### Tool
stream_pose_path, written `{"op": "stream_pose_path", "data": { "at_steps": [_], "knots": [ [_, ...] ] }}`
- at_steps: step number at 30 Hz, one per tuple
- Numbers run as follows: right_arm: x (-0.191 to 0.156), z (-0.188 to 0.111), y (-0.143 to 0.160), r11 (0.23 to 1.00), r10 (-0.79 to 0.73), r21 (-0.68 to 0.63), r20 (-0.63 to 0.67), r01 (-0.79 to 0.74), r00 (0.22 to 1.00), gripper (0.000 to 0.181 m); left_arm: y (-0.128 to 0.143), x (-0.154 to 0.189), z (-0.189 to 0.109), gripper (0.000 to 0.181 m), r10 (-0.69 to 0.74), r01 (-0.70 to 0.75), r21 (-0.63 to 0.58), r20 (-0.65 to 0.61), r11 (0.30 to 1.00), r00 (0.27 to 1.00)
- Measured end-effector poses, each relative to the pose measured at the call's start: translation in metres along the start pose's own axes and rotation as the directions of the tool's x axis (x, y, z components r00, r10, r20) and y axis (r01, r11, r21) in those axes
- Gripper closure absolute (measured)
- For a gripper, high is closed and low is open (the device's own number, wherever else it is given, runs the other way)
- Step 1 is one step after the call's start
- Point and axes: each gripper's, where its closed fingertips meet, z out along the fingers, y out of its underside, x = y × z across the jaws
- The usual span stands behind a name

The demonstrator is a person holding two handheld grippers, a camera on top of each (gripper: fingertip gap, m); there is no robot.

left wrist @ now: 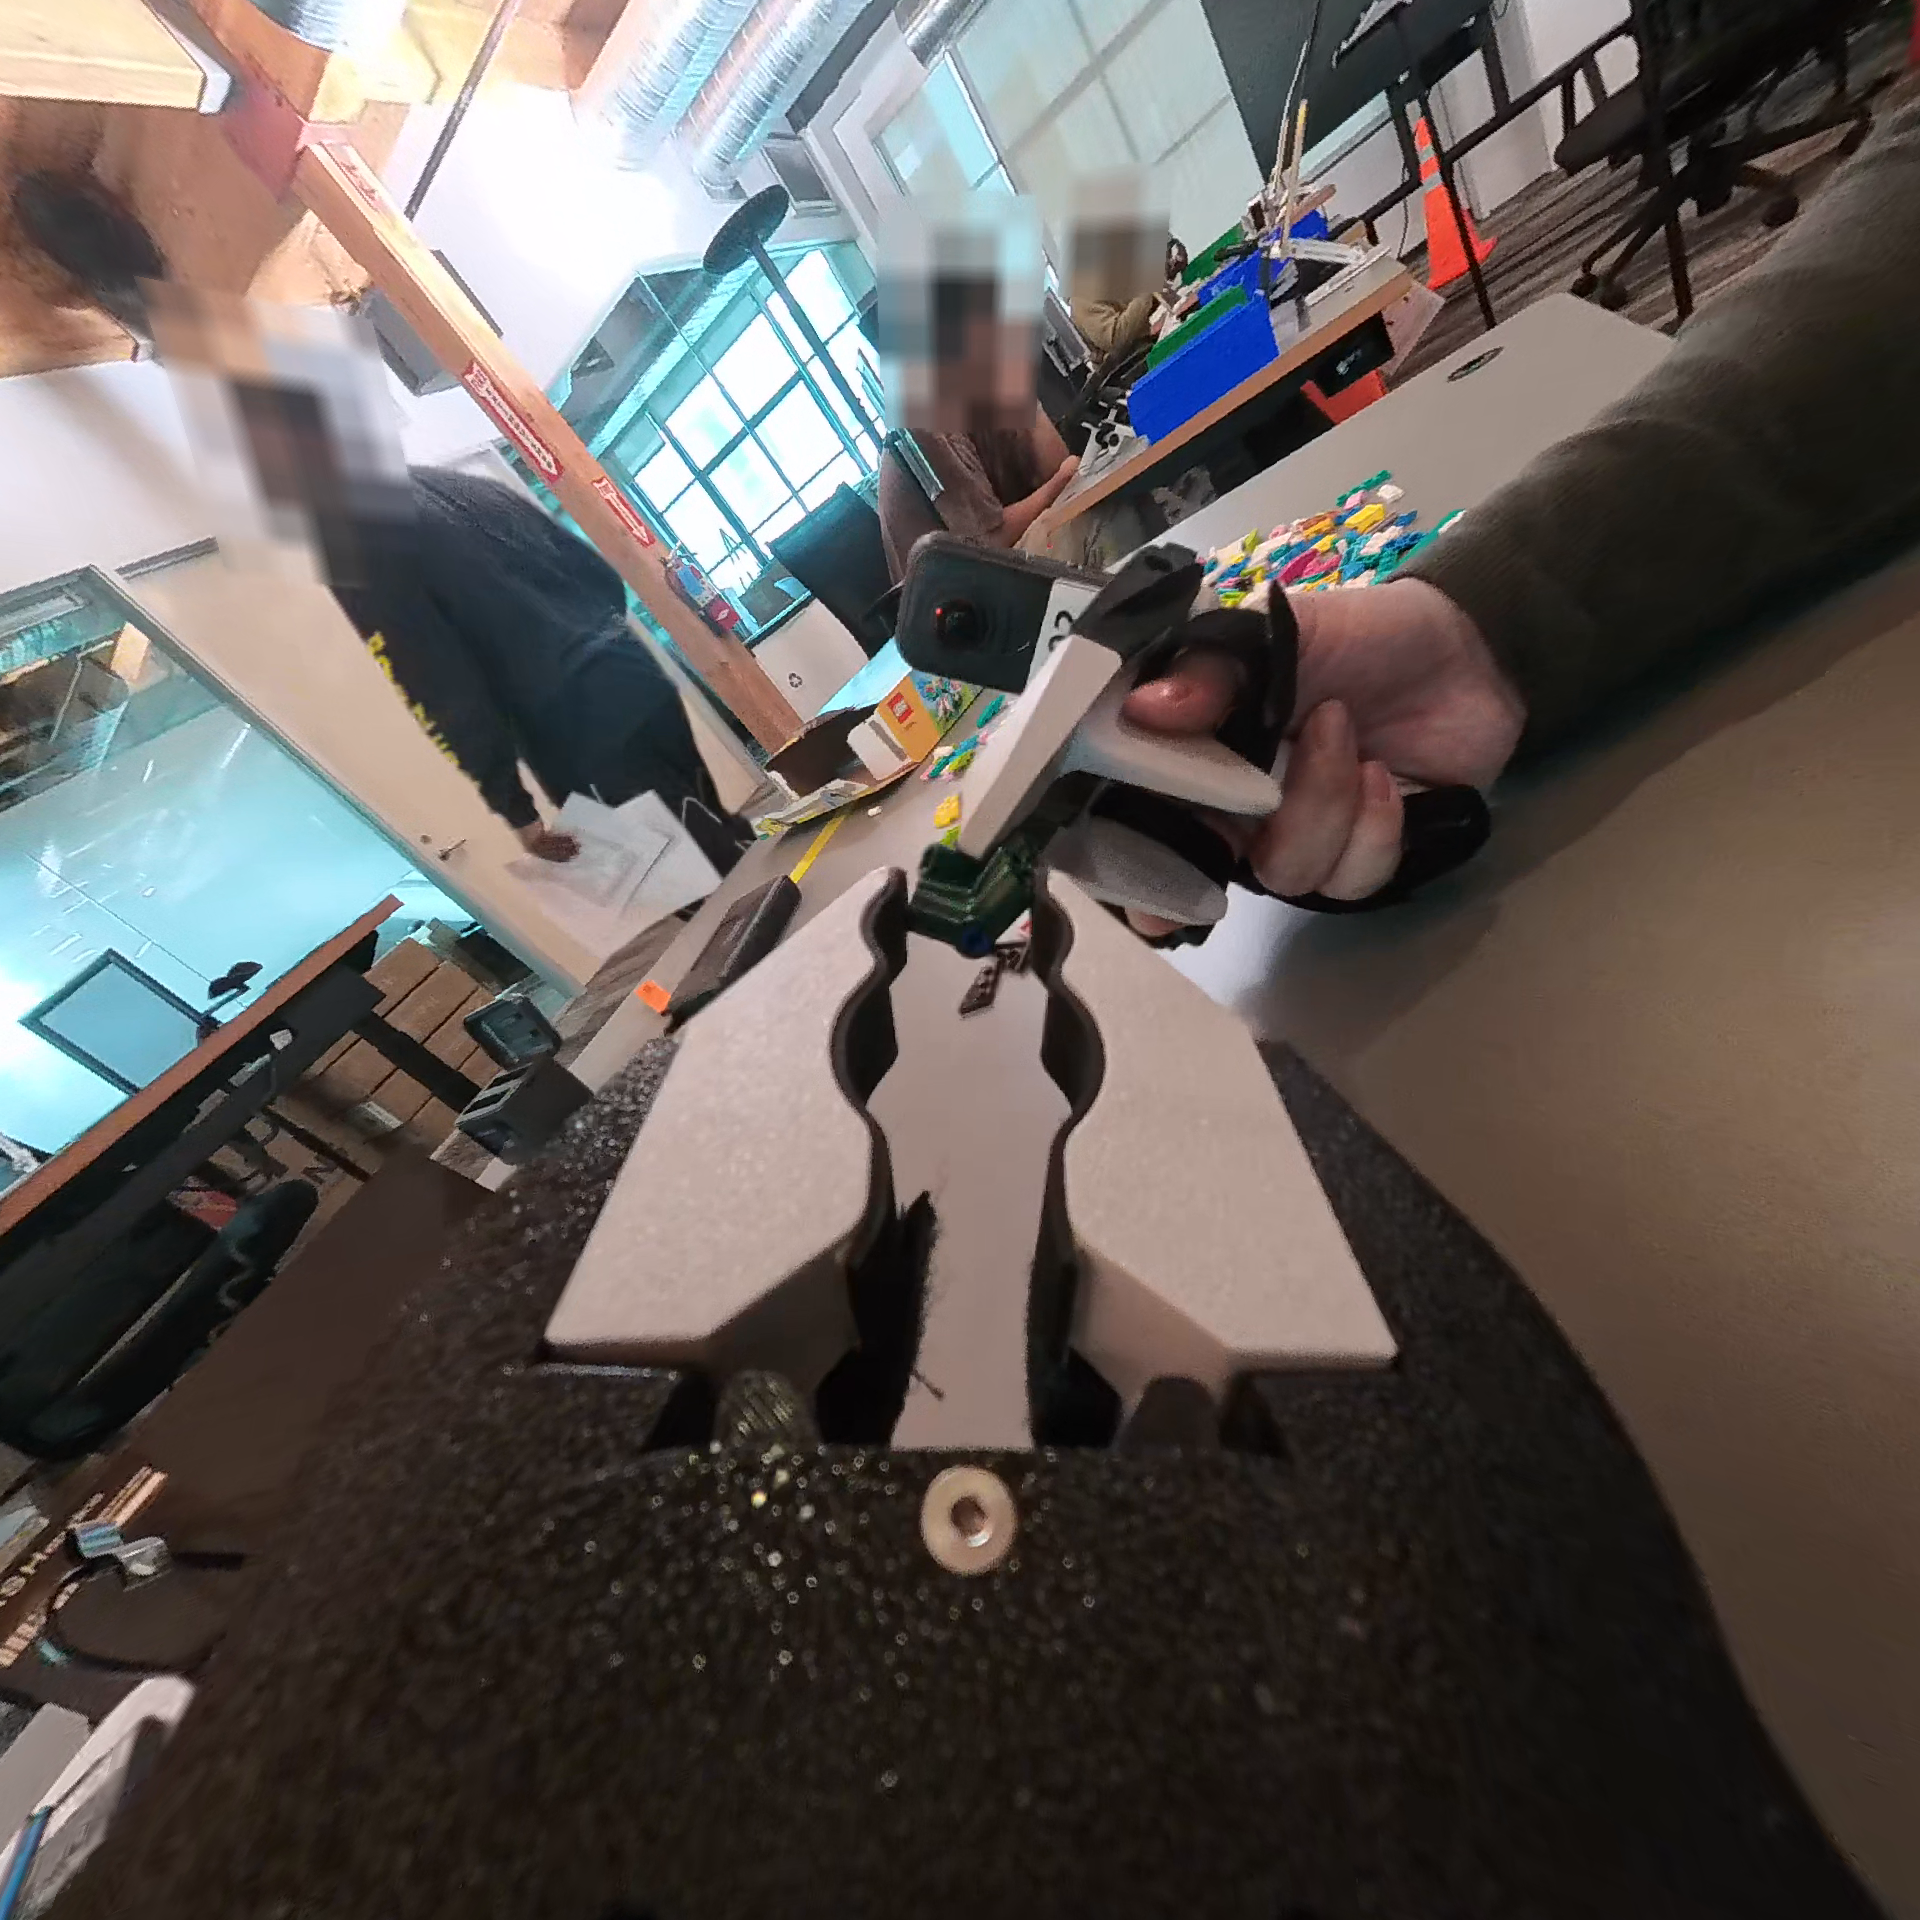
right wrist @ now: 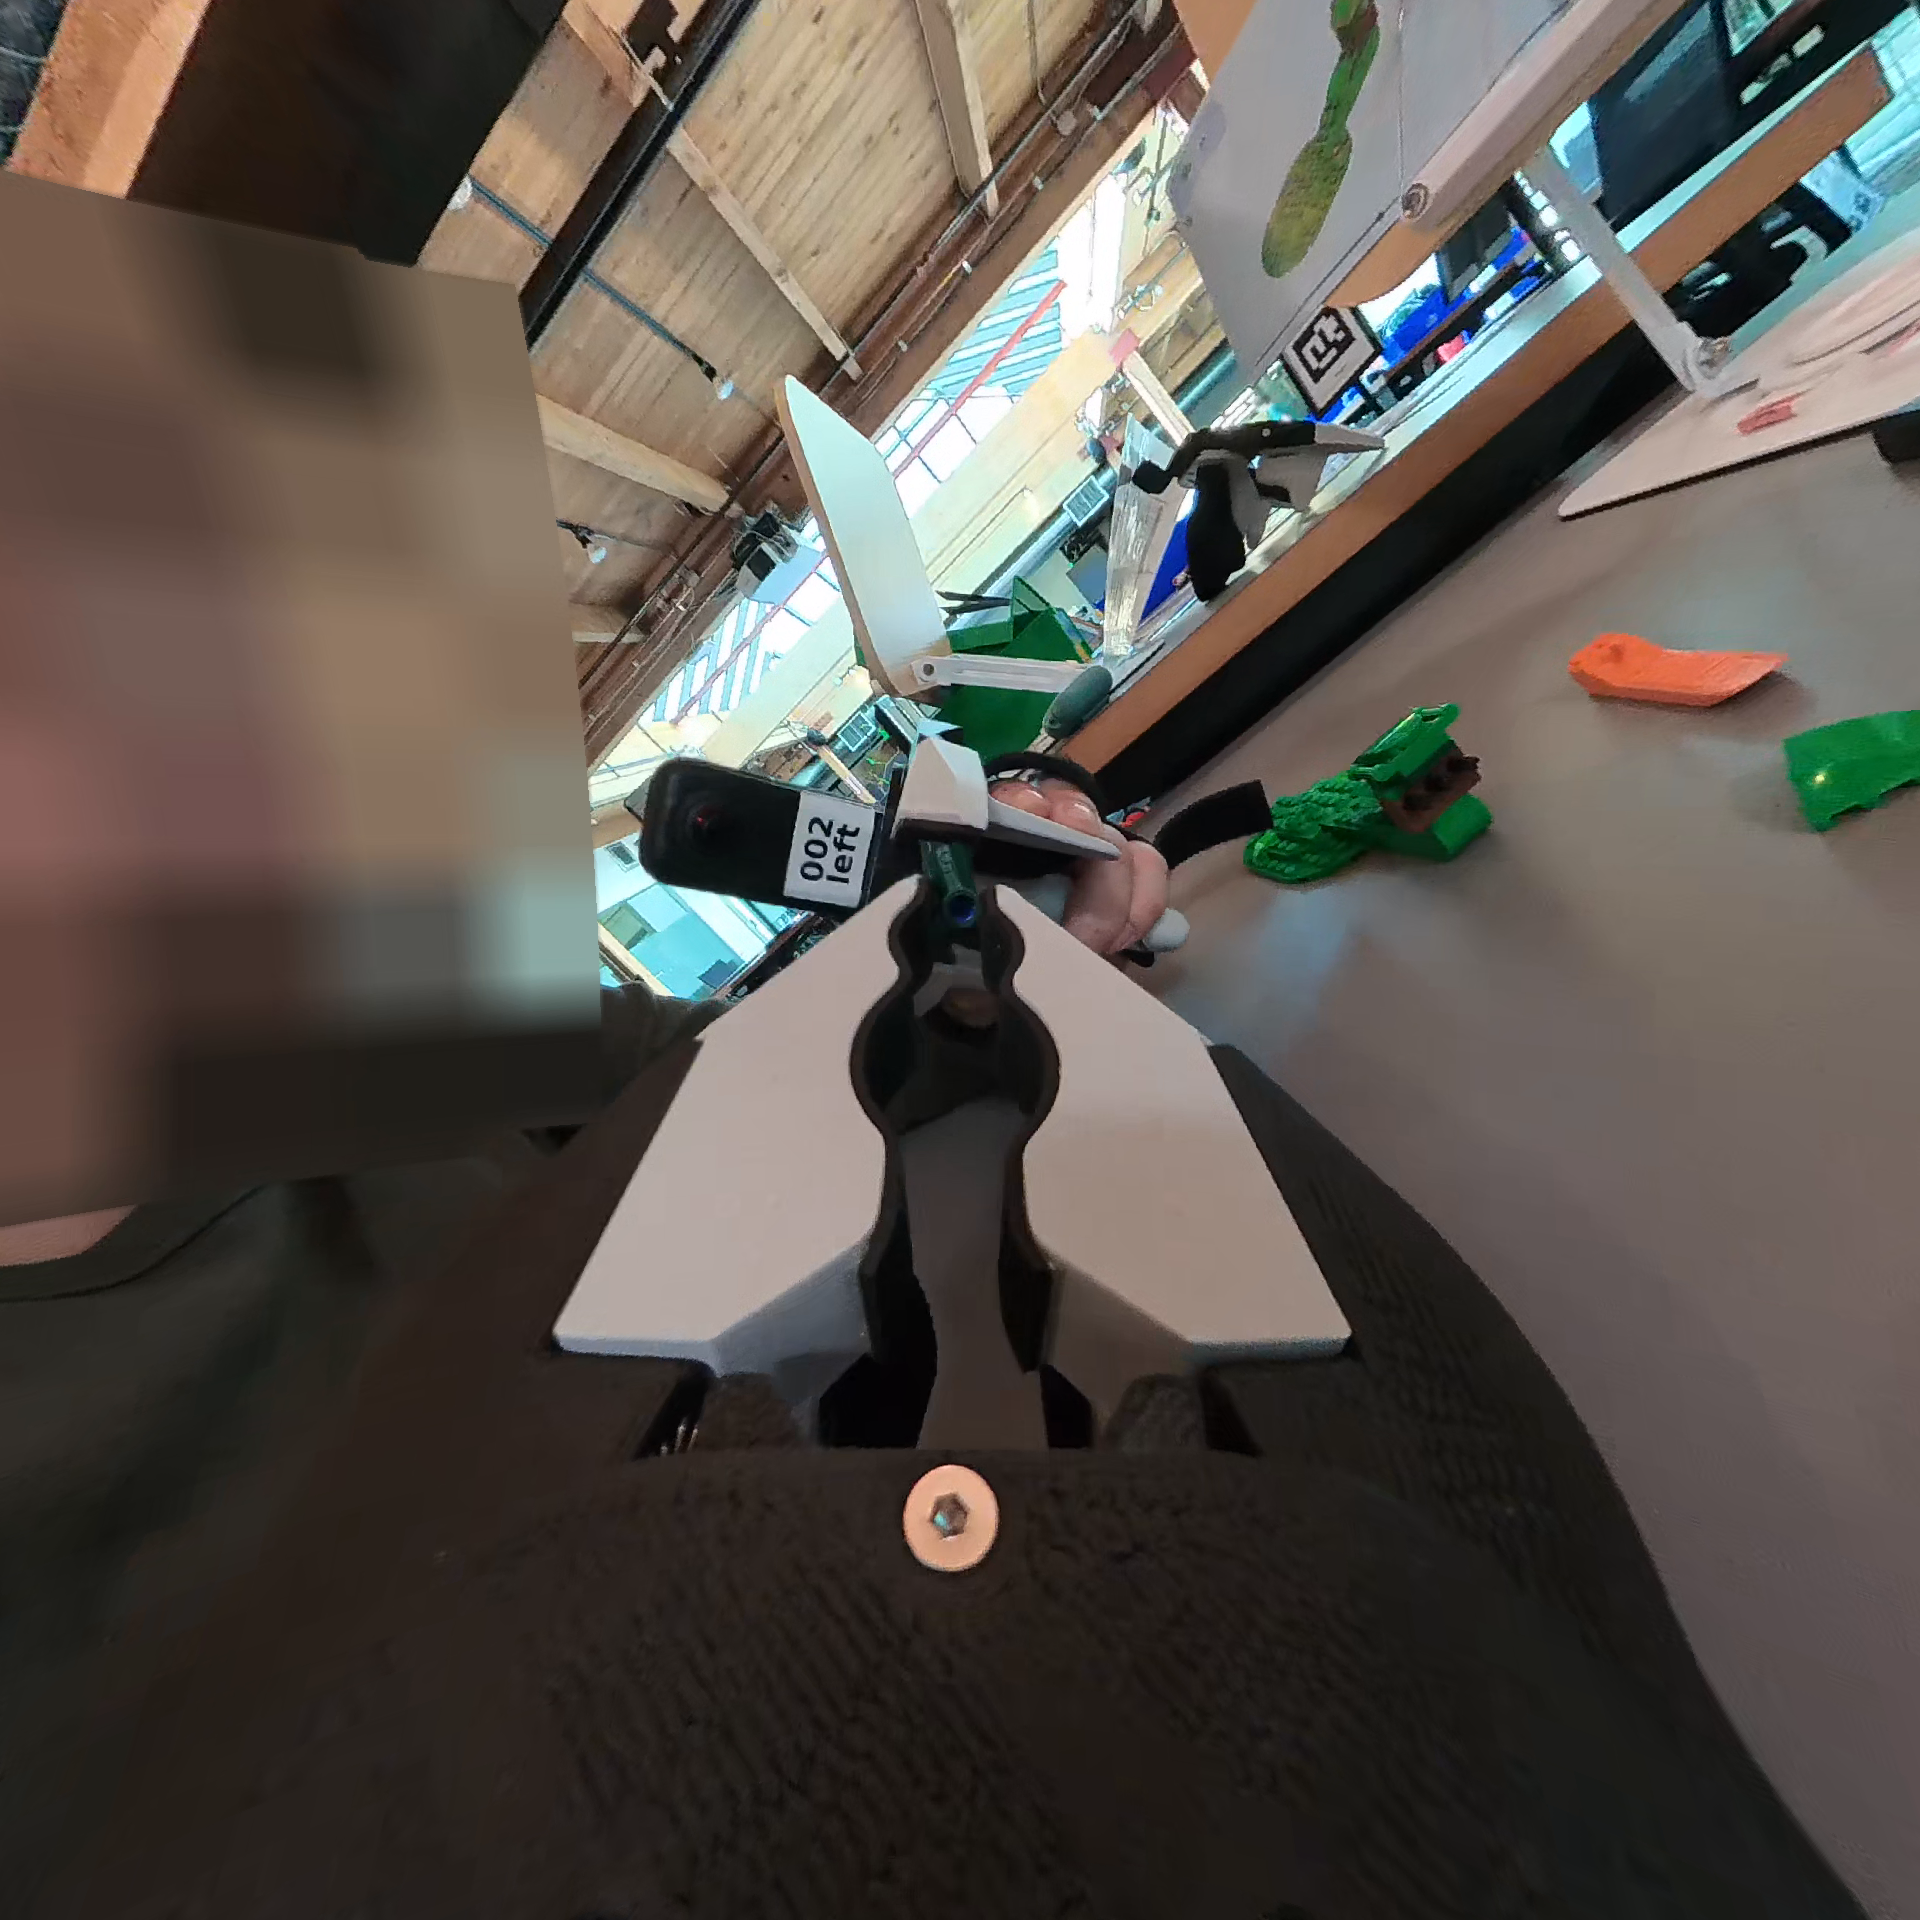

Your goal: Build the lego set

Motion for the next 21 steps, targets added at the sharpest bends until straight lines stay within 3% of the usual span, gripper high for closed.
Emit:
{"op": "stream_pose_path", "data": {
  "at_steps": [21],
  "knots": [
    [-0.006, 0.004, -0.010, 0.981, 0.128, 0.134, 0.093, -0.140, 0.987, 0.175, -0.007, -0.008, -0.002, 0.160, 0.015, -0.022, 0.087, 0.082, 0.996, 0.996]
  ]
}}
